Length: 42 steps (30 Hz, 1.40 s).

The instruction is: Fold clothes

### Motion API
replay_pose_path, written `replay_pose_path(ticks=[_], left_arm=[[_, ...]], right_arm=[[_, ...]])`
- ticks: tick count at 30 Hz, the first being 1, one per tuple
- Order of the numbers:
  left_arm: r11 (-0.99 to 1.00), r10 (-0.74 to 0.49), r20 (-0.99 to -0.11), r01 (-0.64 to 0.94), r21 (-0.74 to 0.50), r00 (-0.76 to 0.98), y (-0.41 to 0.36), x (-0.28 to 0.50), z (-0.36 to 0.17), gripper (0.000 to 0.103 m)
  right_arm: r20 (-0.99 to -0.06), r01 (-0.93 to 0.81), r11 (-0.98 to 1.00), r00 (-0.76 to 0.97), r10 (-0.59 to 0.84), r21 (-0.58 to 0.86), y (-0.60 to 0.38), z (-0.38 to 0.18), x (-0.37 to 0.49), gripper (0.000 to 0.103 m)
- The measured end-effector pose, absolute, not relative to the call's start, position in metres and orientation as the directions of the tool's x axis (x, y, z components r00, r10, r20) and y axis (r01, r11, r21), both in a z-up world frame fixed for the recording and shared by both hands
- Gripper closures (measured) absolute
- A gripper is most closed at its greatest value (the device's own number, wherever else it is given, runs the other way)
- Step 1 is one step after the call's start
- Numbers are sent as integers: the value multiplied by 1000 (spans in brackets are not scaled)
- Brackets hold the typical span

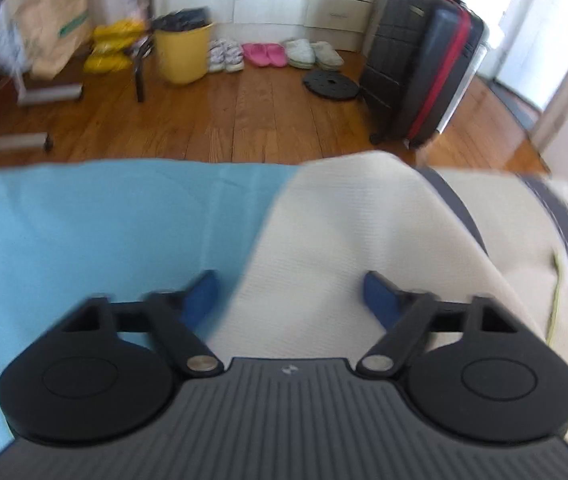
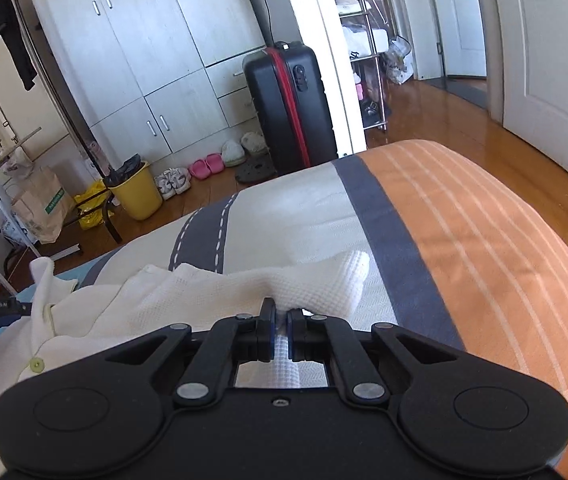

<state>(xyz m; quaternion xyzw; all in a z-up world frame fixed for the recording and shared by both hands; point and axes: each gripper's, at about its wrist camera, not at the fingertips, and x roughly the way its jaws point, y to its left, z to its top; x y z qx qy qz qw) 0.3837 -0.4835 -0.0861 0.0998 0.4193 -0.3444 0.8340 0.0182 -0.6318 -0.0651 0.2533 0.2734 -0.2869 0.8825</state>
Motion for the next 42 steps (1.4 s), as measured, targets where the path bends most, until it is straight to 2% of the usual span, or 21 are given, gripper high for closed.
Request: replay_pose_path(ticks=[1,2,6,8,11,13,15,17,19,24,28,31,33,35,39,40,41,42], left_arm=[[717,-500,-761,691,-94,414,-487,373,-82,95],[689,-509,-753,722,-65,417,-490,361,-78,101],[598,-683,-567,798,-74,460,-461,291,-31,101],[525,-751,-520,846,-94,408,-445,253,-17,101],[402,-792,-556,901,-165,252,-427,198,-19,101],[336,-735,-658,931,-140,166,-424,166,-39,100],[258,-659,-747,959,-118,85,-422,135,-61,98],[215,-627,-779,967,-135,30,-415,116,-71,95],[229,-647,-762,959,-167,21,-402,114,-66,93],[365,-738,-666,894,-258,109,-381,140,-36,59],[499,-729,-666,788,-362,156,-399,175,-31,59],[528,-734,-676,679,-510,64,-416,193,-51,59],[536,-726,-687,639,-552,16,-432,193,-67,59],[597,-661,-748,646,-475,61,-446,186,-78,59],[653,-607,-772,672,-350,188,-460,172,-84,59],[671,-596,-772,665,-329,219,-461,171,-84,63],[672,-575,-776,692,-266,261,-462,168,-82,85],[670,-555,-775,714,-201,302,-464,165,-80,102]], right_arm=[[-630,645,706,685,-365,293,-631,-67,18,96],[-631,646,707,684,-366,290,-630,-66,18,96],[-636,648,708,678,-369,281,-626,-65,18,95],[-639,649,706,677,-366,284,-627,-64,17,95],[-643,652,698,676,-359,296,-628,-64,15,95],[-651,657,690,671,-354,303,-628,-66,14,95],[-664,663,682,663,-346,307,-629,-68,14,95],[-676,668,681,653,-341,301,-628,-70,13,95],[-684,672,679,646,-340,297,-629,-70,13,95],[-689,677,663,647,-326,321,-635,-73,12,94],[-688,677,660,648,-325,325,-634,-73,11,94],[-675,667,663,663,-323,338,-634,-69,9,94],[-670,662,663,671,-317,350,-634,-68,7,94],[-667,658,660,678,-310,362,-636,-69,6,94],[-666,656,654,682,-302,376,-639,-71,6,94],[-665,656,655,683,-302,375,-639,-71,6,94],[-665,655,658,683,-304,372,-638,-71,6,94],[-664,654,660,682,-305,368,-638,-71,6,94]])
